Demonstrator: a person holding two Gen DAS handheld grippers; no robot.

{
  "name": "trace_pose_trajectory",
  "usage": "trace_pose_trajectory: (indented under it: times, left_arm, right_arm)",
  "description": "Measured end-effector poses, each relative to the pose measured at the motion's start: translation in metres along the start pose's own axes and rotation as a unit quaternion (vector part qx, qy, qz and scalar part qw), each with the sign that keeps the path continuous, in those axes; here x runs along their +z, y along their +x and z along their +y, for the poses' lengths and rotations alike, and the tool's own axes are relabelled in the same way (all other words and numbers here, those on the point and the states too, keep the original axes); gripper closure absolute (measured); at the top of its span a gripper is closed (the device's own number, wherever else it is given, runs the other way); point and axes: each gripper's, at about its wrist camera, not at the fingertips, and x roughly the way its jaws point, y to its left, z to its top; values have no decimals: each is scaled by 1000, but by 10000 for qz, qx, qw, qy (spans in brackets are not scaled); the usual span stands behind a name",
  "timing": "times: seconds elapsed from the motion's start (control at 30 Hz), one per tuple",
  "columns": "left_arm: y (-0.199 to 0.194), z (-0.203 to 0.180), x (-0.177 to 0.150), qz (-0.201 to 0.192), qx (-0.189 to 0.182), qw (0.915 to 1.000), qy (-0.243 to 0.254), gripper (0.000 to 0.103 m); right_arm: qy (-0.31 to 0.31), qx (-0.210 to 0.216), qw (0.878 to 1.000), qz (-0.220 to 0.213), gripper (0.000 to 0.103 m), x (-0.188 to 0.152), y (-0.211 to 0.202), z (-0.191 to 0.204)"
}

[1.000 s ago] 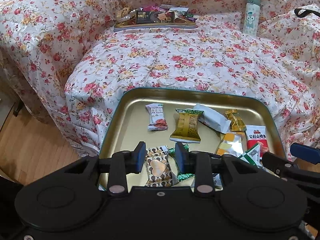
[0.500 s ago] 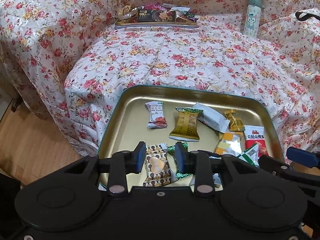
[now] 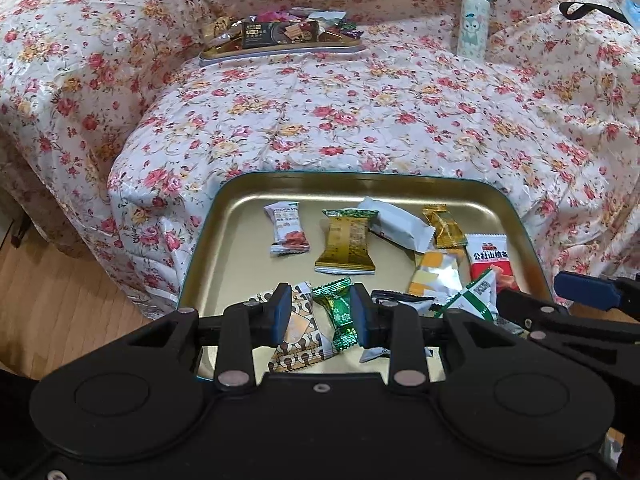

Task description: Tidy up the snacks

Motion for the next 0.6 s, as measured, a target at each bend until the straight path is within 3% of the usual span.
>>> trace_pose_trajectory:
  times: [0.6]
  left_arm:
    - [-1,0,0,34,-19,10000,9,62]
  right_arm:
    - [-46,-31,10000,-40,49,-2,-1,4]
